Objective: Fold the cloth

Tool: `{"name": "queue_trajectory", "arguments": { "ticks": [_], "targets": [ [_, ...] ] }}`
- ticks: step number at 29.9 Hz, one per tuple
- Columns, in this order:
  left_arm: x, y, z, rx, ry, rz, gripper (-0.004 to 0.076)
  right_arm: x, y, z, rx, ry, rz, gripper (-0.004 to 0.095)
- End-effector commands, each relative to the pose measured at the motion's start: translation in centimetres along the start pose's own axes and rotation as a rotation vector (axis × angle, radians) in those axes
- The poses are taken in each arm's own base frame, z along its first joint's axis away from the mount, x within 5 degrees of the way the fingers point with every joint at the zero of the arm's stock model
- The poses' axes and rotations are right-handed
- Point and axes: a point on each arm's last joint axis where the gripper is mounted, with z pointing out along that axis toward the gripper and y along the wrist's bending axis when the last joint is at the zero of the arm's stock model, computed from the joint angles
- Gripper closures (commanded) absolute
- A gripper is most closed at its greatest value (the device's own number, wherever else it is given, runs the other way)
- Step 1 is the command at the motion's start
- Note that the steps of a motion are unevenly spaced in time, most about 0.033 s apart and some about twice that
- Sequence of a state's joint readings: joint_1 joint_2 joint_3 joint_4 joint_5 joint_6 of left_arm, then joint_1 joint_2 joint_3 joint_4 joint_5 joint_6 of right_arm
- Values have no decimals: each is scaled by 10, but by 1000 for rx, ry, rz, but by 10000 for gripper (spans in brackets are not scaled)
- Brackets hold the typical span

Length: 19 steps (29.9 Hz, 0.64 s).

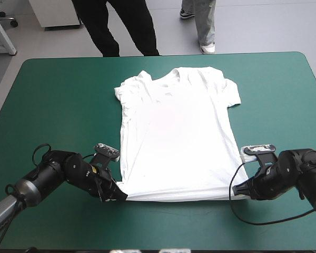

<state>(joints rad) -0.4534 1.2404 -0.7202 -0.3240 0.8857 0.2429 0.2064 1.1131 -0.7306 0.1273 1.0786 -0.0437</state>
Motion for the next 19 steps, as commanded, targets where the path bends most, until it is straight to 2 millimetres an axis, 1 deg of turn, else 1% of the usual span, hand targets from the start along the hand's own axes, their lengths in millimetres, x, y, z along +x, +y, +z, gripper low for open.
{"name": "queue_trajectory", "arguments": {
  "ticks": [1,5,8,10,12,14,15,16,18,19],
  "targets": [
    [9,-4,-9,6,-29,-11,733,10,-1,-3,-7,-15,9,921],
    [17,-3,-6,6,-14,-26,733,23,1,6,-39,27,9,921],
    [18,-3,-4,6,-10,-31,732,25,3,9,-67,29,-6,917],
    [18,-3,-4,6,-8,-43,731,24,4,9,-72,21,-21,877],
    [19,-3,-4,7,-4,-67,710,24,5,9,-80,23,-35,777],
    [20,-3,-4,11,6,-71,664,24,5,9,-80,26,-35,648],
    [21,-4,-4,13,18,-82,617,25,5,9,-81,34,-36,551],
    [21,-4,-4,15,26,-90,583,25,5,8,-78,39,-39,489],
    [22,-5,-5,20,43,-112,486,23,5,3,-74,45,-47,356],
    [21,-5,-7,22,45,-119,436,21,5,0,-68,41,-53,321]
  ]
}}
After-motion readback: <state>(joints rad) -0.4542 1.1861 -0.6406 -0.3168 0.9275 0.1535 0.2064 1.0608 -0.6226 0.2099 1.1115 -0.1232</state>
